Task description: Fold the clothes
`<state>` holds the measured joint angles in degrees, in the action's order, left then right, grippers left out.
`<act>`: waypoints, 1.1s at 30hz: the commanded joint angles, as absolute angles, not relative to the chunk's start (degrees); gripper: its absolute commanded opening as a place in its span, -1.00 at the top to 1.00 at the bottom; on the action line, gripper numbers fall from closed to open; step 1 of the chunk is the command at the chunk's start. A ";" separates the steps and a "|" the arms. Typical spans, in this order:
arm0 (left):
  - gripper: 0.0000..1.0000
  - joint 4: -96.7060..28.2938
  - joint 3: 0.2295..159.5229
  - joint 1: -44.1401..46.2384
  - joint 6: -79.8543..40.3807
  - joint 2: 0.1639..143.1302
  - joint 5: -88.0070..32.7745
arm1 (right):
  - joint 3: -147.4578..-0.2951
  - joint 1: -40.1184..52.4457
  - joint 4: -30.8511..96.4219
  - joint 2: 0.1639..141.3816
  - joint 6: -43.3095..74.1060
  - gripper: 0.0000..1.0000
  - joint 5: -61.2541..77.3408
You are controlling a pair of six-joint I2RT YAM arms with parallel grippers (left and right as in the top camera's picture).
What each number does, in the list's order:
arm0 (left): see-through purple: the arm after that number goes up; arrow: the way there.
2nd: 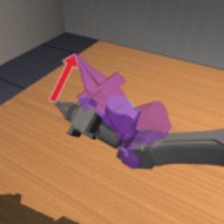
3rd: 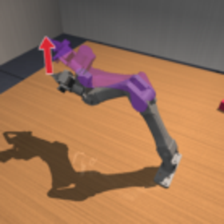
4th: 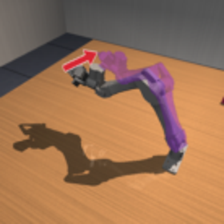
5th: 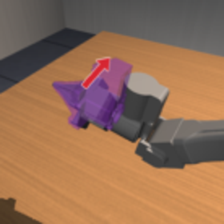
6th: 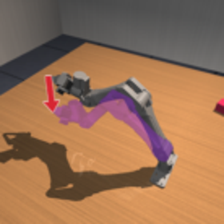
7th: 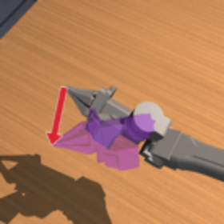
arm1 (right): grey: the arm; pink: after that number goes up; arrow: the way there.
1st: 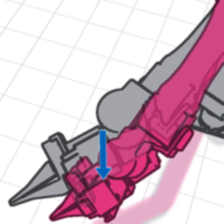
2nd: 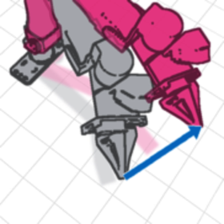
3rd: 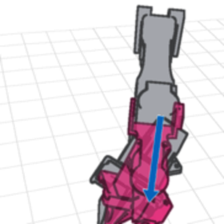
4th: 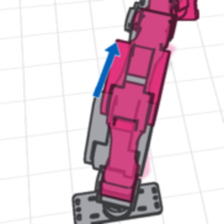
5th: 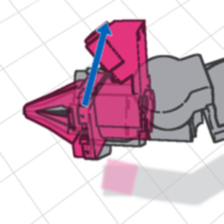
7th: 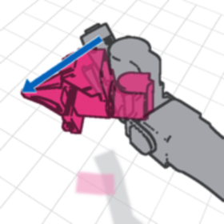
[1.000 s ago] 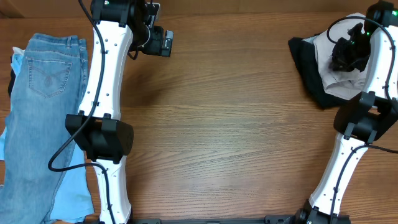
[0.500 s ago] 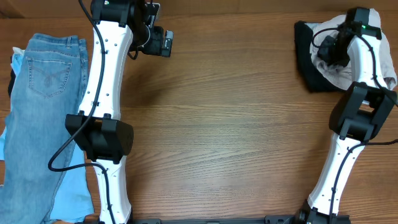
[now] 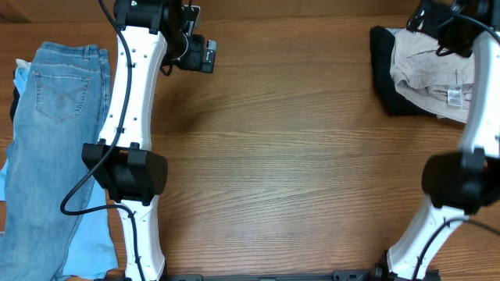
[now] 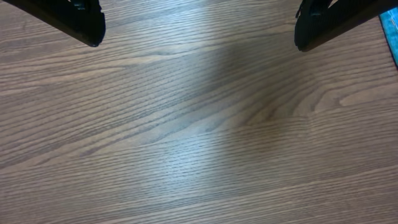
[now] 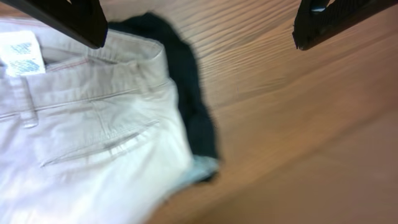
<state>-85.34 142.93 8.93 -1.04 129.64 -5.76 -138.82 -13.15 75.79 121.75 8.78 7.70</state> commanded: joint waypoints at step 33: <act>-1.00 -85.23 144.53 8.97 0.23 127.61 -5.37 | -78.41 3.90 34.79 62.26 14.52 -1.00 2.74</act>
<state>-85.36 142.96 8.93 -1.04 129.62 -5.50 -90.50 6.52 39.38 69.32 14.83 0.56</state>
